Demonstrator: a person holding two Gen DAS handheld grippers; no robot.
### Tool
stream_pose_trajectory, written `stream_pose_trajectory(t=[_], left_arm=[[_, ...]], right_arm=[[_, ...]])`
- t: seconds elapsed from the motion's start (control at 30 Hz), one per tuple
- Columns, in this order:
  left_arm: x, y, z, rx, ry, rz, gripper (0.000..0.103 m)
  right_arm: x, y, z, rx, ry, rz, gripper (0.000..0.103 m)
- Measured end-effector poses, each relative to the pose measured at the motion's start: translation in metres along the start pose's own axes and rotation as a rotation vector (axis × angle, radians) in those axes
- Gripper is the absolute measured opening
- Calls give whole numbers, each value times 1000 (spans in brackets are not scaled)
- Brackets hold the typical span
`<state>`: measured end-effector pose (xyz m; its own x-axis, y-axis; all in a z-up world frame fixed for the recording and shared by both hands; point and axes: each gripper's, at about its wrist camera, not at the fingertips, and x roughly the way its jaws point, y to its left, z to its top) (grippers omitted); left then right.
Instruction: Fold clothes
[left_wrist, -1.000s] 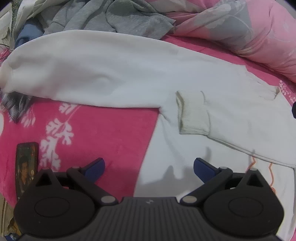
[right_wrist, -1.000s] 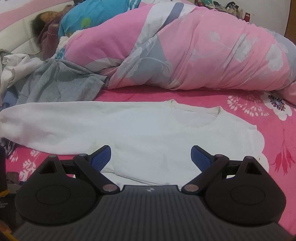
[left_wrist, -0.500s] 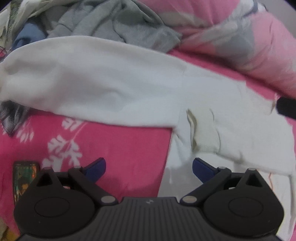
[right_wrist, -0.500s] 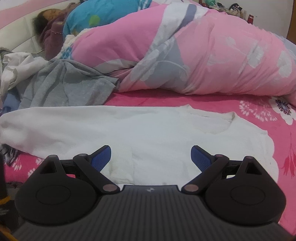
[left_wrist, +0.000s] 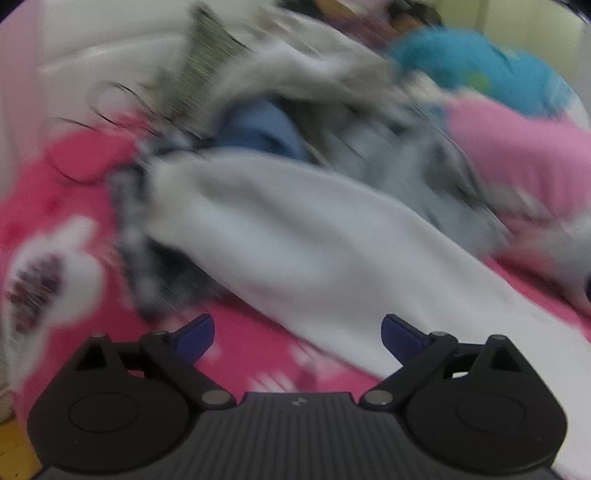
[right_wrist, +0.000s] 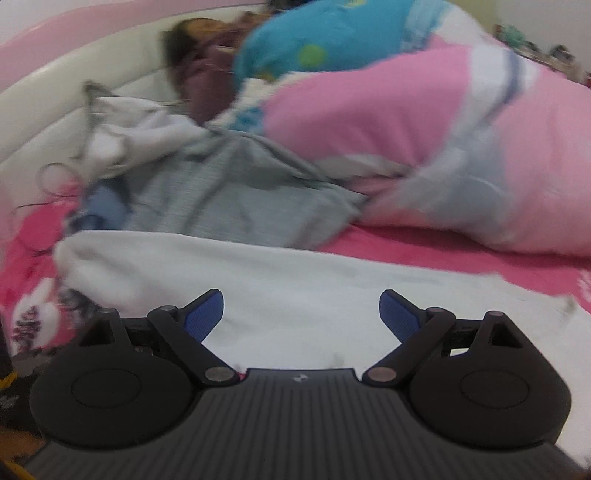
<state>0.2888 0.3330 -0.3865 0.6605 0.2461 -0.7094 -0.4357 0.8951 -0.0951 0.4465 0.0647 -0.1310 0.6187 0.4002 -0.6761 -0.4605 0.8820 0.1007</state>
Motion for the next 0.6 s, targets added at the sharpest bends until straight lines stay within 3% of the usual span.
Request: stream_pose_trajectory(t=[0.13, 0.2, 0.4, 0.47, 0.6], left_arm=[[16, 35, 21, -30, -107, 88, 97], [27, 52, 30, -47, -124, 97, 93], [43, 87, 47, -108, -162, 43, 74], [47, 93, 50, -104, -171, 24, 61], [54, 99, 50, -101, -166, -9, 51]], right_arm=[[18, 33, 12, -86, -1, 82, 79], [27, 50, 16, -124, 7, 112, 77], [44, 76, 15, -146, 45, 152, 77], [49, 79, 13, -142, 61, 153, 77], [59, 81, 10, -129, 85, 154, 77]])
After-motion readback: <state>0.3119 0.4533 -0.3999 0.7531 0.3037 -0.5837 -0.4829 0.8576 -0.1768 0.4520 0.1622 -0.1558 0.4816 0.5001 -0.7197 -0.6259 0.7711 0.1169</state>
